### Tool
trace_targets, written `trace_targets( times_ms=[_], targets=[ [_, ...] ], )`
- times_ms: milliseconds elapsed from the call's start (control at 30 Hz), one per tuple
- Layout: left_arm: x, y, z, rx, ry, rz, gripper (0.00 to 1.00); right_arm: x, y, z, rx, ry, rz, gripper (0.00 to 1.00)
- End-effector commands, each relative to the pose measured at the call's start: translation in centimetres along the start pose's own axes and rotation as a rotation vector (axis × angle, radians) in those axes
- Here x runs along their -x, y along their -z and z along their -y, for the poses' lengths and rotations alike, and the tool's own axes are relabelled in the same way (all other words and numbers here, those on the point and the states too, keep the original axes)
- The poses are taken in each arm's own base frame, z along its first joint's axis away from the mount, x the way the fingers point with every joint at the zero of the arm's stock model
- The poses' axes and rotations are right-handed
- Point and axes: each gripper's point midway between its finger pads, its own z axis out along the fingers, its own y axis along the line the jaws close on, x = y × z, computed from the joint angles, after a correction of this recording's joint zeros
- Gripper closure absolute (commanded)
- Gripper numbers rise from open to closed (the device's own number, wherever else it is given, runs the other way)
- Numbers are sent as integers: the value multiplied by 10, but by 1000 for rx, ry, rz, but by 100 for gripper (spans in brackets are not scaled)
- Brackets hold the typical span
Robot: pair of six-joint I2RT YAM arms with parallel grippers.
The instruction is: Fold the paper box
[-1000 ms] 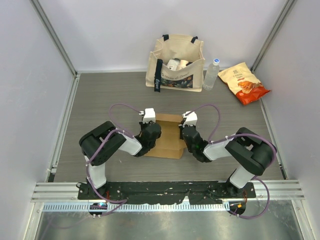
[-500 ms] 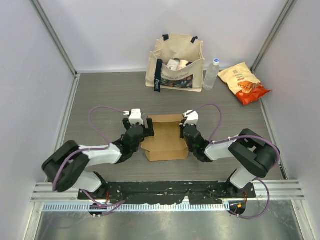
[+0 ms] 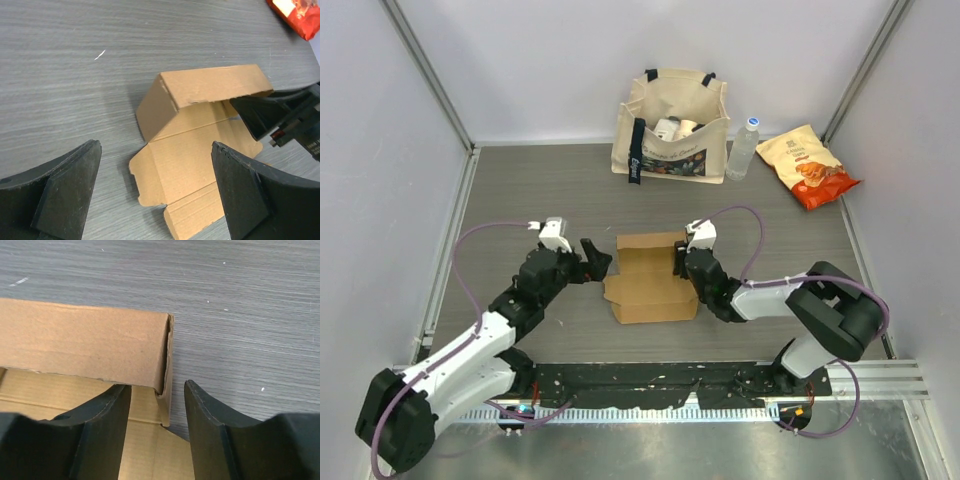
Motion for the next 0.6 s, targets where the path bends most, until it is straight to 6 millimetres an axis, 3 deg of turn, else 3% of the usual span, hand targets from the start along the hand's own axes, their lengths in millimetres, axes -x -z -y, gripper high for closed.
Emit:
trace_targets(
  times_ms=[0, 67, 100, 167, 200, 300, 400, 433, 467, 500, 567],
  targets=[
    [8, -2, 0, 5, 163, -58, 5, 26, 8, -11, 27, -87, 3, 45],
    [5, -11, 0, -21, 222, -91, 5, 32, 18, -13, 54, -117, -8, 43],
    [14, -16, 2, -40, 256, -67, 5, 23, 23, -10, 54, -101, -44, 43],
    [11, -27, 5, -66, 283, -90, 6, 38, 38, -10, 86, -129, -19, 39],
    [14, -32, 6, -75, 304, -91, 7, 32, 45, -9, 104, -125, -48, 37],
    [17, -46, 14, -116, 336, -116, 12, 40, 62, -8, 141, -141, -87, 34],
    [23, -56, 16, -121, 346, -110, 12, 58, 68, 2, 149, -200, -108, 33],
    [24, -57, 15, -118, 350, -108, 12, 62, 71, -4, 204, -226, -128, 33],
    [26, -59, 16, -122, 351, -103, 12, 72, 64, 11, 187, -269, -120, 33],
    [28, -60, 15, -115, 350, -97, 12, 86, 63, 11, 211, -308, -109, 33],
    [29, -61, 13, -109, 349, -92, 12, 91, 61, 4, 314, -350, -157, 33]
  ],
)
